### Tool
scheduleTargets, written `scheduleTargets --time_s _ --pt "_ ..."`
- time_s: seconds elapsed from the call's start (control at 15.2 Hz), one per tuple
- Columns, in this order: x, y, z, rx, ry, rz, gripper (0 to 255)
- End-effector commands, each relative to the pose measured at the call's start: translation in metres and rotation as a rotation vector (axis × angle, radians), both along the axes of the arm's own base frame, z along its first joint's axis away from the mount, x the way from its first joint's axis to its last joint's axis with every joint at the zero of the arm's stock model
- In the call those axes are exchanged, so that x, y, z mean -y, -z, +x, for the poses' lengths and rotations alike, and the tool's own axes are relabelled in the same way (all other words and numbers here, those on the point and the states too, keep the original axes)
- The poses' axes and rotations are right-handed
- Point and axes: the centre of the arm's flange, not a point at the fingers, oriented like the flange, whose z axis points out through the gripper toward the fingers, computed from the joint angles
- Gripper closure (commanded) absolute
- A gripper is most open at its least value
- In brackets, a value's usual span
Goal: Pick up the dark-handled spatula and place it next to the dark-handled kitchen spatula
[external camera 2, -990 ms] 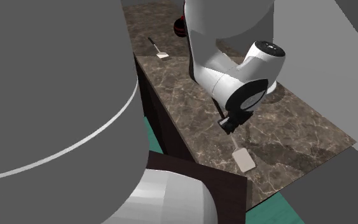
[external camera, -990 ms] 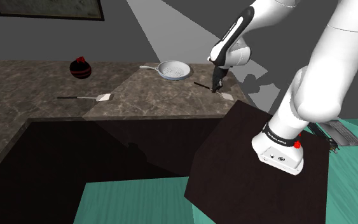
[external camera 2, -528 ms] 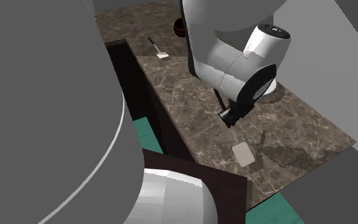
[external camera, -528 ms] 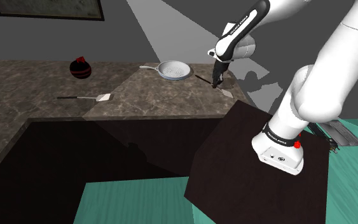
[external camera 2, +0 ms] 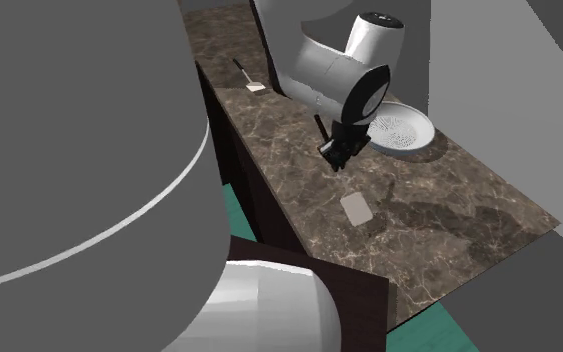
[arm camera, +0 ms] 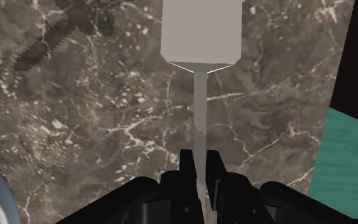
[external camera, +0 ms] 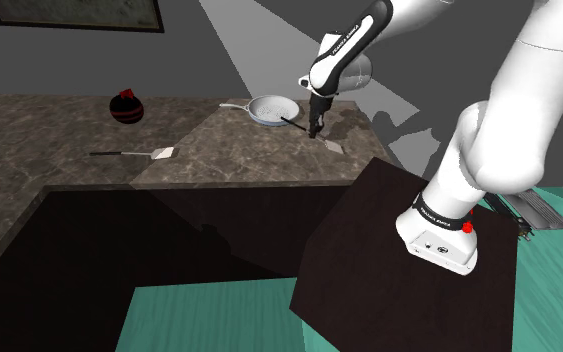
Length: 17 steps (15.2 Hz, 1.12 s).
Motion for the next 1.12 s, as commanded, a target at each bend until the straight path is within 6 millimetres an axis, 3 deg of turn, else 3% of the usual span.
scheduleTargets --time_s 0.0,1.06 --pt "-0.02 0.001 0.019 0.0 0.001 0.001 255" --pt "-0.17 0.0 0.169 0.0 0.001 0.001 255"
